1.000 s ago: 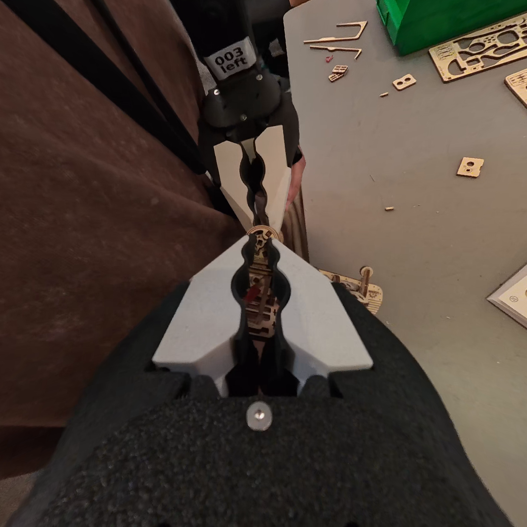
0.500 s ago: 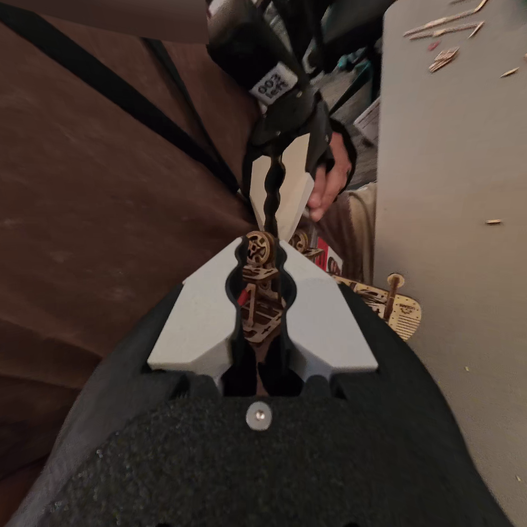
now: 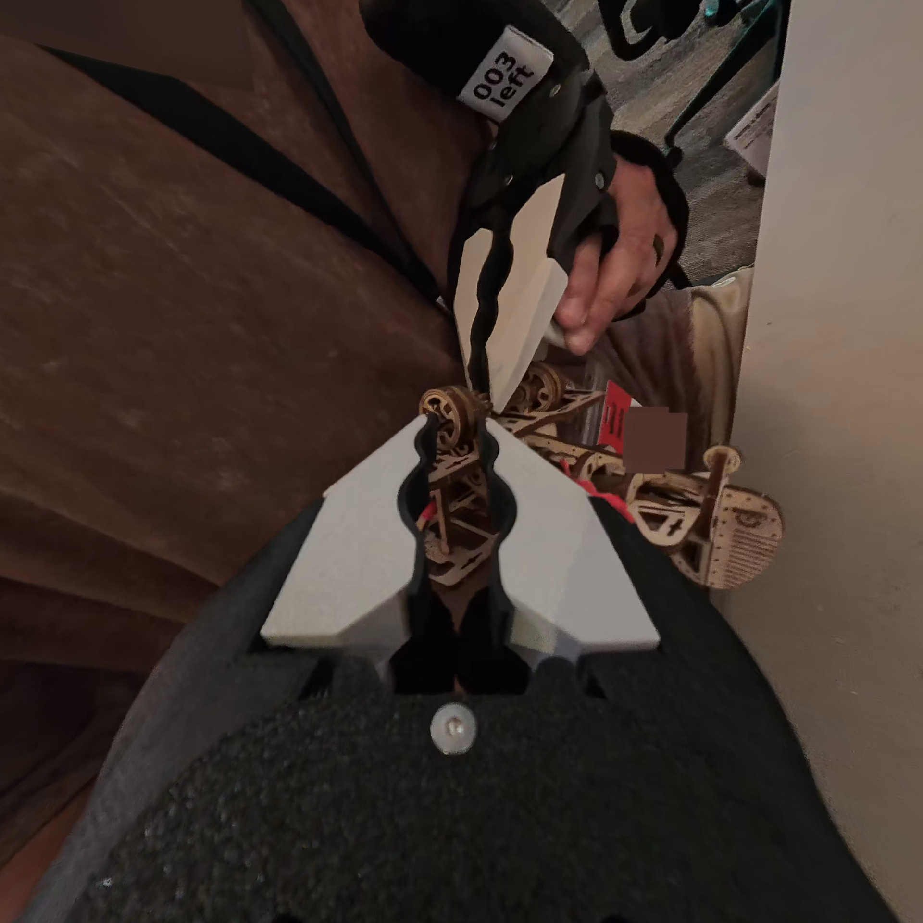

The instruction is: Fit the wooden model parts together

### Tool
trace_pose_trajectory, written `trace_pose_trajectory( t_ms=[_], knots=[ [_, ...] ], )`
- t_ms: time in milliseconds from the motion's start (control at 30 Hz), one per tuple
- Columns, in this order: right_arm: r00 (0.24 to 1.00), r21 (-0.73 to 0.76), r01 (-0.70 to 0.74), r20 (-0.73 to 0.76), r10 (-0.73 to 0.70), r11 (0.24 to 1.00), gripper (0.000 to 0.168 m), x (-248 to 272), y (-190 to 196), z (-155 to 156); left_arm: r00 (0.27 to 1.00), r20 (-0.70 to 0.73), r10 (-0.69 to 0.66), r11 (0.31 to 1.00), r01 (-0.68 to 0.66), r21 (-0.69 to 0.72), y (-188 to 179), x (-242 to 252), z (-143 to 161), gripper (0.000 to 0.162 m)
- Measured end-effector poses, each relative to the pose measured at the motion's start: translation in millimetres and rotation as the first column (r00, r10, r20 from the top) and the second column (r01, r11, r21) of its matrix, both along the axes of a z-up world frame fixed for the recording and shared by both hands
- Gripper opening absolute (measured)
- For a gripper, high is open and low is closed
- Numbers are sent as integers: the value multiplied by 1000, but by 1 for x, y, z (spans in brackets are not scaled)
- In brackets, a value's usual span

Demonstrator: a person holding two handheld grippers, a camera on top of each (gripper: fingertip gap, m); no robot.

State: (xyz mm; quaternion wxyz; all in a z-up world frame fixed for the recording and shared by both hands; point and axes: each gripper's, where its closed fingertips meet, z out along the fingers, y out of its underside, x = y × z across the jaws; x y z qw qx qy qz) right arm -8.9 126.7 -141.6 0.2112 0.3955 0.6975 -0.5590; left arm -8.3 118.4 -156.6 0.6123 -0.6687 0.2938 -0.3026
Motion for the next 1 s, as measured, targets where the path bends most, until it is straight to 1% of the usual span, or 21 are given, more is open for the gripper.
trace_pose_trajectory(
  t_ms=[133,333,400,567,600,700,767,800,833,900,967,1000],
  knots=[
    [1000,-21,-17,20,18,1000,14,6,0,-5,1000,3,-1,1000,1,-11,0,1,0,0],
    [1000,-50,2,-12,-3,999,13,8,0,-7,1000,-10,-14,1000,13,-23,0,5,-5,0],
    [999,-91,29,-25,-31,995,13,5,0,-4,1000,-6,-17,1000,17,-24,1,5,-5,0],
    [994,-60,99,-43,-102,993,15,0,10,-9,1000,7,13,999,-13,-44,8,-2,-10,0],
    [991,-67,117,-55,-121,991,18,-2,13,-7,1000,18,19,999,-18,-50,9,-3,-10,0],
    [962,-71,237,-122,-245,969,21,-9,35,1,997,43,60,995,-56,-88,18,-12,-14,1],
    [900,-72,378,-204,-385,923,24,-18,59,7,986,144,84,989,-64,-134,24,-22,-11,1],
    [845,-70,474,-245,-476,878,25,-23,76,8,973,206,102,984,-68,-163,28,-30,-9,1],
    [783,-62,565,-273,-559,823,26,-26,93,6,957,265,115,979,-65,-191,32,-37,-8,0],
    [668,-52,699,-308,-677,714,30,-25,119,-2,922,350,168,964,-79,-254,42,-54,-10,0],
    [527,-72,805,-369,-765,589,38,-22,135,-8,886,409,216,947,-89,-309,51,-67,-13,1],
    [469,-73,838,-410,-782,541,42,-19,137,-13,869,426,252,935,-106,-338,57,-74,-16,1]
  ],
)
